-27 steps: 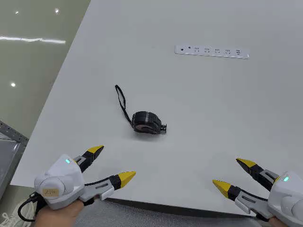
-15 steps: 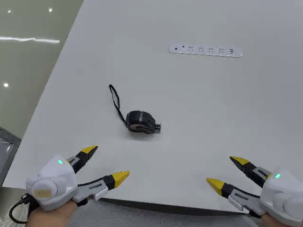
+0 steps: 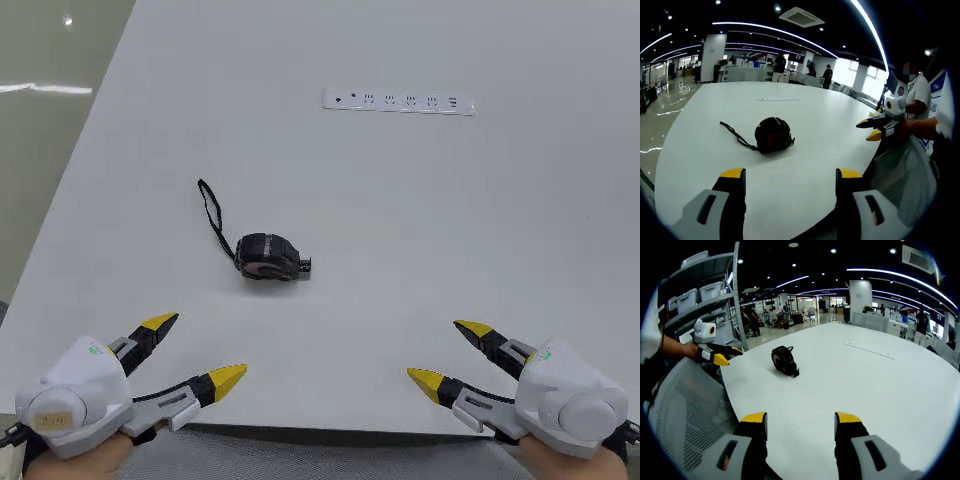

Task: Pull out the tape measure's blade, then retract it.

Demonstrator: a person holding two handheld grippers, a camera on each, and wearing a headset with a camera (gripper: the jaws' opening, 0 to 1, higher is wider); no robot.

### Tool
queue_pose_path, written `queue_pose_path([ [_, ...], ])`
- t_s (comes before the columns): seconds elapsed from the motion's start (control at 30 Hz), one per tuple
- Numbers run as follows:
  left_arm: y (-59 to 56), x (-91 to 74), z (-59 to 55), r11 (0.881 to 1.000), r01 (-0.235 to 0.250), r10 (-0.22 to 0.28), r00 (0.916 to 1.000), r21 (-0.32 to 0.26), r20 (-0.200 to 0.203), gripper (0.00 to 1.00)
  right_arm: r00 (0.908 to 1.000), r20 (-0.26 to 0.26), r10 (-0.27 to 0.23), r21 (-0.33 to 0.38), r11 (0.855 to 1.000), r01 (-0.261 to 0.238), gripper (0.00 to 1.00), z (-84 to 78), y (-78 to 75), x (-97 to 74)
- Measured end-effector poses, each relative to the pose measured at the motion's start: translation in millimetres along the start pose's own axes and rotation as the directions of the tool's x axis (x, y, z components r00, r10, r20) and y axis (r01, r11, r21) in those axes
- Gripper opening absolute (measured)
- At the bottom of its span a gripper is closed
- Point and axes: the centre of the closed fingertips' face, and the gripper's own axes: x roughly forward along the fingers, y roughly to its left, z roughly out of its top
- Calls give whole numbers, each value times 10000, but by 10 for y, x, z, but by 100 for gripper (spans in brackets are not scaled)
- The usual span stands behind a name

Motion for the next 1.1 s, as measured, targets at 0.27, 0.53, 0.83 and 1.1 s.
queue_pose_path([
  [0.27,1,-6,6,10000,-10,11,10000,-33,45,71,10000,-11,16,-36,10000,-16,54,0,8,4],
  [0.53,-28,-3,16,10000,71,-71,10000,2,41,71,10000,-42,52,-113,9999,-52,54,12,18,4],
  [0.83,-89,47,75,9975,582,-583,9983,393,12,70,9992,-28,390,-447,9982,-391,55,39,53,50],
  [1.1,-42,133,66,9951,841,-834,9964,521,-163,70,9977,-7,675,-659,9955,-674,54,51,25,128],
])
